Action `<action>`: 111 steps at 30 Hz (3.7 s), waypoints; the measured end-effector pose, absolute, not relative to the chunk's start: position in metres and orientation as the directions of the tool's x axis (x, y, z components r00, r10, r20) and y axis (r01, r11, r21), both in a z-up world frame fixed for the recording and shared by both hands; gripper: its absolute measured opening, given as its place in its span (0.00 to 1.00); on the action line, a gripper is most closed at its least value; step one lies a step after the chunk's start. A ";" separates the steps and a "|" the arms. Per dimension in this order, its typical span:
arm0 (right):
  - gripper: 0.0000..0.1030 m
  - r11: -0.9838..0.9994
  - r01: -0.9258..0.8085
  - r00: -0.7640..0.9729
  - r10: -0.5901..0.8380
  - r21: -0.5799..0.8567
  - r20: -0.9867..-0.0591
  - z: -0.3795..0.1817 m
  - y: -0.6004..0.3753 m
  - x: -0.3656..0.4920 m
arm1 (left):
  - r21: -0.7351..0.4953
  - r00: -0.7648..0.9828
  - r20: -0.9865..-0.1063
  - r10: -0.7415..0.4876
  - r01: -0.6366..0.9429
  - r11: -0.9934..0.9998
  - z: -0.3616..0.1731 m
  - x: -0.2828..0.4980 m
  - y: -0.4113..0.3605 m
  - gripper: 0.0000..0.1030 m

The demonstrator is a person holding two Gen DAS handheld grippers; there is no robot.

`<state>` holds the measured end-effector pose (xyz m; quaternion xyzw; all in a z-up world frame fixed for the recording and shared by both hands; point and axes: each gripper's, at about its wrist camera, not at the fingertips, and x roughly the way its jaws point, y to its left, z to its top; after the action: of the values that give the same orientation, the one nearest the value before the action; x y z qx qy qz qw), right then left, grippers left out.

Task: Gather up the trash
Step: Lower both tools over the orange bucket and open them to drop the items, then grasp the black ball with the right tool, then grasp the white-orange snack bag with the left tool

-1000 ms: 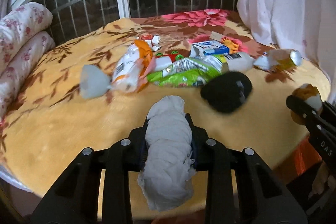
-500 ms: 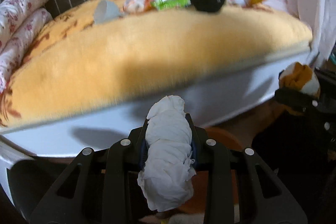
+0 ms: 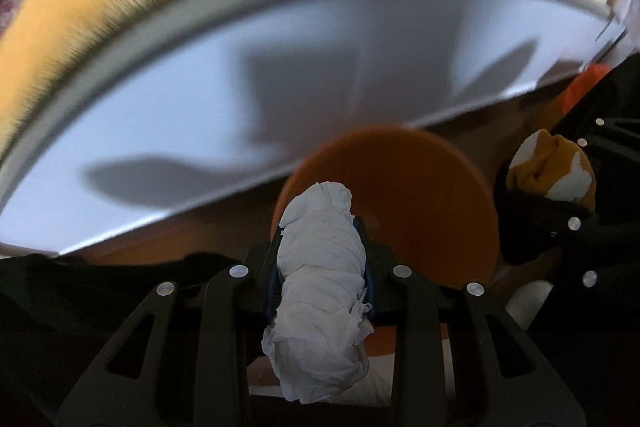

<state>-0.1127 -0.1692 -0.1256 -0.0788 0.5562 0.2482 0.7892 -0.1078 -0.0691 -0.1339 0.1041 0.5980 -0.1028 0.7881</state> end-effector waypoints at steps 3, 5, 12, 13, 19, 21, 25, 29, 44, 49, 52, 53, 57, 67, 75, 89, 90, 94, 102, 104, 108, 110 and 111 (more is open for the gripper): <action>0.28 0.867 -0.466 0.201 0.301 0.179 -0.932 -0.139 -0.168 -0.106 | 0.032 0.206 -0.978 -0.029 0.285 0.958 -0.147 -0.104 -0.068 0.29; 0.28 0.864 -0.464 0.179 0.306 0.194 -0.935 -0.142 -0.167 -0.103 | 0.028 0.184 -0.983 -0.024 0.279 0.960 -0.153 -0.102 -0.067 0.29; 0.29 0.859 -0.468 0.147 0.306 0.207 -0.941 -0.143 -0.164 -0.096 | 0.038 0.147 -0.989 -0.006 0.294 0.955 -0.159 -0.094 -0.067 0.30; 0.29 0.860 -0.466 0.147 0.307 0.208 -0.940 -0.142 -0.165 -0.096 | 0.038 0.146 -0.989 -0.006 0.295 0.955 -0.158 -0.094 -0.067 0.30; 0.57 0.866 -0.463 0.153 0.289 0.190 -0.945 -0.152 -0.163 -0.099 | 0.061 0.151 -0.988 0.019 0.283 0.957 -0.161 -0.092 -0.068 0.60; 0.59 0.874 -0.449 0.181 0.295 0.188 -0.938 -0.147 -0.165 -0.099 | 0.080 0.179 -0.983 0.030 0.276 0.958 -0.157 -0.092 -0.068 0.78; 0.59 0.890 -0.412 0.224 0.309 0.198 -0.924 -0.135 -0.175 -0.098 | 0.082 0.200 -0.980 0.026 0.278 0.957 -0.151 -0.094 -0.068 0.78; 0.59 0.902 -0.390 0.268 0.304 0.186 -0.914 -0.123 -0.182 -0.101 | 0.071 0.204 -0.979 0.016 0.267 0.961 -0.147 -0.093 -0.064 0.78; 0.62 0.927 -0.364 0.487 0.267 0.085 -0.832 -0.031 -0.209 -0.114 | 0.014 0.457 -0.887 -0.063 0.164 0.986 -0.054 -0.097 -0.036 0.80; 0.65 0.940 -0.332 0.574 0.270 0.082 -0.773 -0.011 -0.235 -0.089 | 0.020 0.565 -0.824 -0.044 0.106 0.994 -0.010 -0.083 -0.023 0.80; 0.68 0.951 -0.294 0.619 0.263 0.092 -0.740 0.002 -0.251 -0.063 | 0.030 0.617 -0.786 -0.042 0.106 0.994 0.015 -0.066 -0.024 0.81; 0.68 0.956 -0.277 0.631 0.260 0.102 -0.730 0.008 -0.256 -0.052 | 0.025 0.632 -0.774 -0.046 0.104 0.994 0.023 -0.058 -0.025 0.83; 0.69 0.960 -0.257 0.661 0.258 0.110 -0.704 0.026 -0.256 -0.010 | -0.011 0.673 -0.737 -0.063 0.081 0.997 0.041 -0.025 -0.020 0.89; 0.80 0.947 -0.310 0.666 0.276 0.079 -0.693 0.023 -0.211 0.081 | -0.001 0.668 -0.742 -0.064 0.094 0.996 0.042 0.036 -0.018 0.89; 0.59 0.891 -0.393 0.563 0.430 0.229 -0.706 0.001 -0.192 0.114 | 0.023 0.647 -0.757 -0.094 0.170 0.985 0.040 0.080 -0.034 0.89; 0.47 0.879 -0.358 0.655 0.476 0.314 -0.586 0.024 -0.243 0.079 | 0.114 0.647 -0.759 -0.076 0.247 0.962 0.038 0.114 -0.046 0.89; 0.47 0.895 -0.337 0.681 0.446 0.292 -0.581 0.027 -0.252 0.071 | 0.114 0.640 -0.765 -0.077 0.253 0.961 0.035 0.120 -0.051 0.89; 0.48 0.942 -0.256 0.742 0.335 0.216 -0.581 0.024 -0.279 0.053 | 0.170 0.645 -0.763 -0.042 0.262 0.950 0.024 0.135 -0.070 0.89; 0.48 0.934 -0.215 0.753 0.345 0.287 -0.560 0.011 -0.309 0.046 | 0.200 0.615 -0.788 0.019 0.227 0.953 0.010 0.174 -0.070 0.89; 0.49 0.935 -0.221 0.754 0.345 0.279 -0.559 0.010 -0.308 0.046 | 0.176 0.598 -0.801 0.013 0.215 0.960 0.006 0.181 -0.064 0.89; 0.49 0.932 -0.221 0.752 0.351 0.287 -0.557 0.009 -0.308 0.048 | 0.136 0.578 -0.816 -0.001 0.194 0.971 -0.003 0.192 -0.051 0.77; 0.49 0.930 -0.218 0.751 0.354 0.298 -0.557 0.009 -0.308 0.049 | 0.142 0.581 -0.814 0.006 0.189 0.972 -0.006 0.193 -0.048 0.63; 0.49 0.928 -0.216 0.751 0.356 0.303 -0.556 0.009 -0.308 0.049 | 0.138 0.583 -0.813 0.001 0.191 0.972 -0.006 0.192 -0.048 0.59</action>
<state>0.0491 -0.3085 0.0086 0.1106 0.3175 0.1538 0.9291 0.1917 -0.0478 -0.0056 0.1059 0.4536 -0.0535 0.8833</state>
